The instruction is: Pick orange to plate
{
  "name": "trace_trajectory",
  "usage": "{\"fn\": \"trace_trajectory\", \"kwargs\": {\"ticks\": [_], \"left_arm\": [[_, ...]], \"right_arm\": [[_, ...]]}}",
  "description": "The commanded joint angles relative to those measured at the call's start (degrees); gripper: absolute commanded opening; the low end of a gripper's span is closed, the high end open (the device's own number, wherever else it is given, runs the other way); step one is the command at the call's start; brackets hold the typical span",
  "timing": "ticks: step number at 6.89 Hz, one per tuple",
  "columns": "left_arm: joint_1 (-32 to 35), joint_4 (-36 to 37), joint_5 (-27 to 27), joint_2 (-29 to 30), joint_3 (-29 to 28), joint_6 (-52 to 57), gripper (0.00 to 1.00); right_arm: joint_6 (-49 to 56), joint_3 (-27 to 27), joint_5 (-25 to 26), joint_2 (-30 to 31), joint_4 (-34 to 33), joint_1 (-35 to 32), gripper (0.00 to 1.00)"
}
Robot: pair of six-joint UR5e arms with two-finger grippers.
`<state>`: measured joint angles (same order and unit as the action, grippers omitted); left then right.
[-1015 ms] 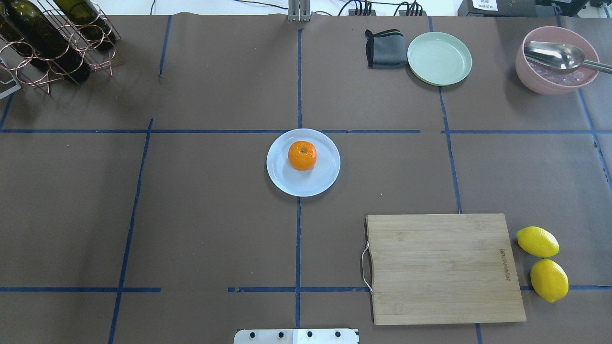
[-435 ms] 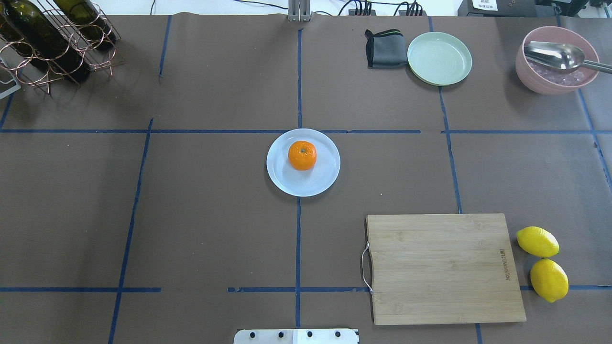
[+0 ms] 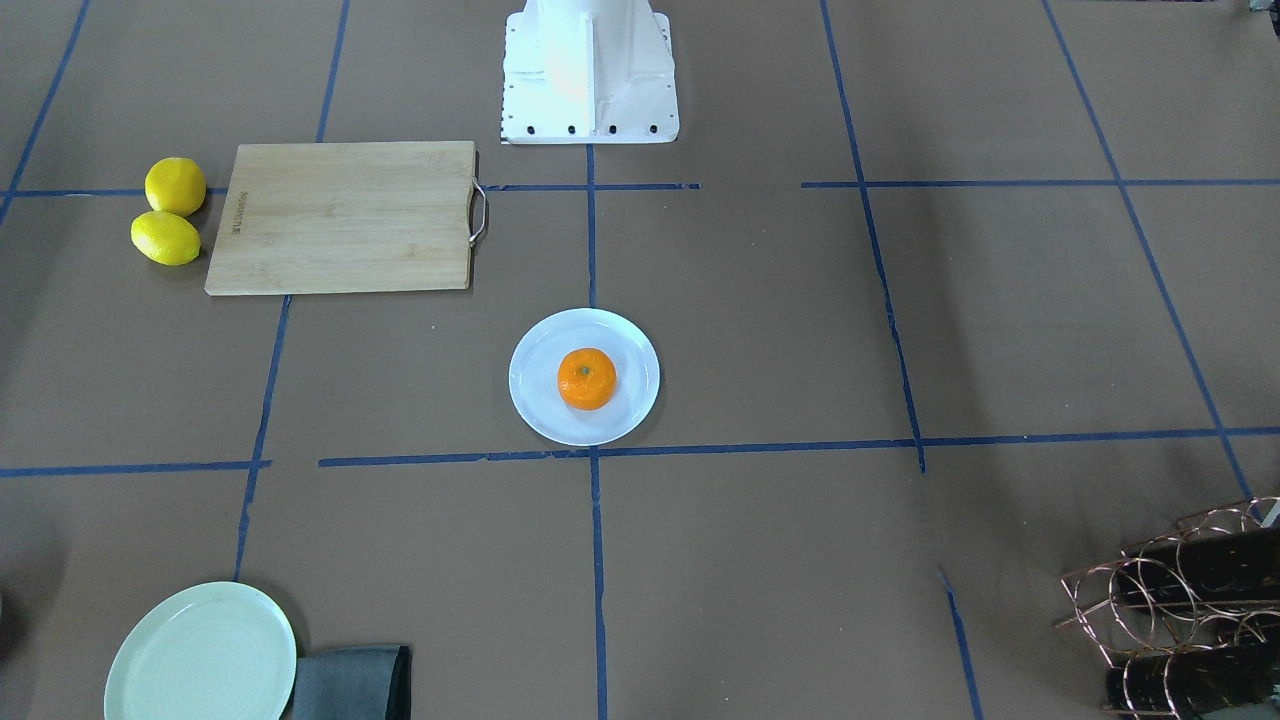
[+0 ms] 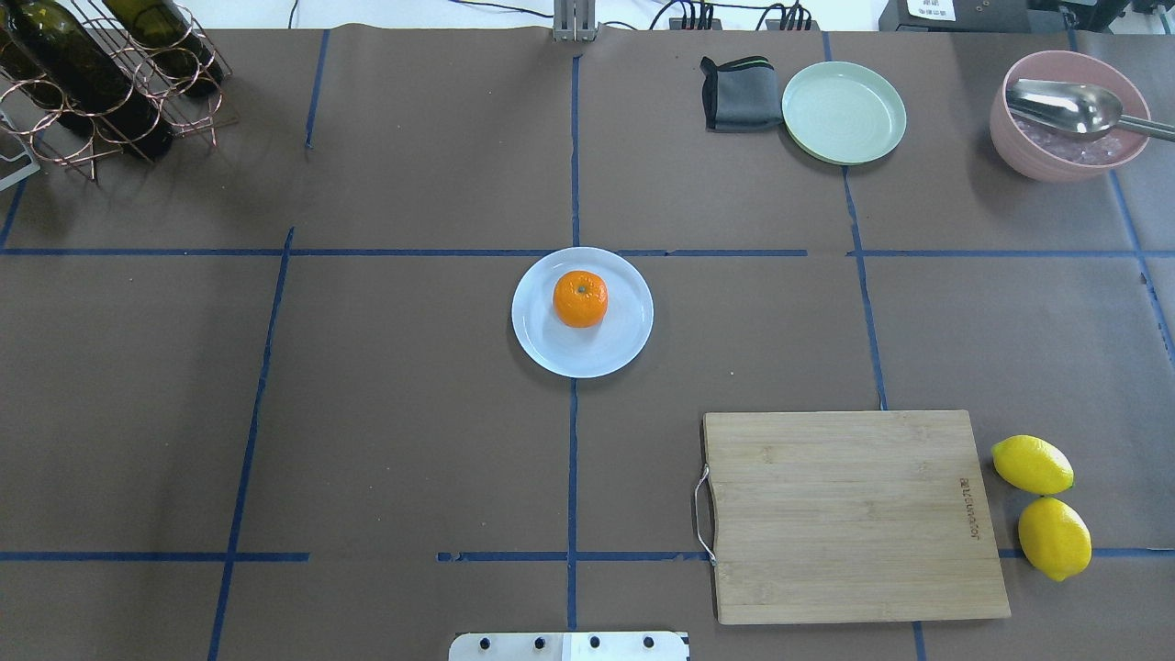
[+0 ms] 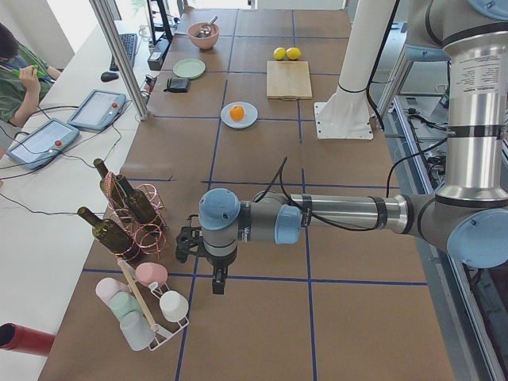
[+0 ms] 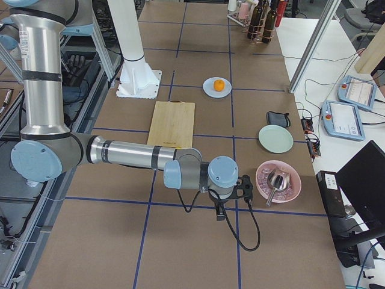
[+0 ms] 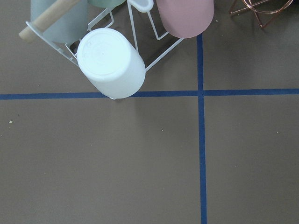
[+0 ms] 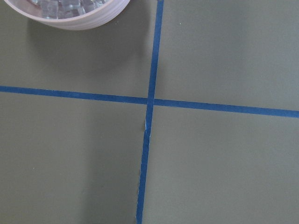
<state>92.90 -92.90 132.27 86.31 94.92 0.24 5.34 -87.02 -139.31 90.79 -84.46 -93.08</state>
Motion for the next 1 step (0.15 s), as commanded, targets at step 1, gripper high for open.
{"fn": "trace_trajectory", "kwargs": {"ticks": [1], "left_arm": [[0.0,0.0,0.01,0.0,0.0,0.02,1.0]], "right_arm": [[0.02,0.09,0.0,0.09,0.0,0.0,1.0]]}}
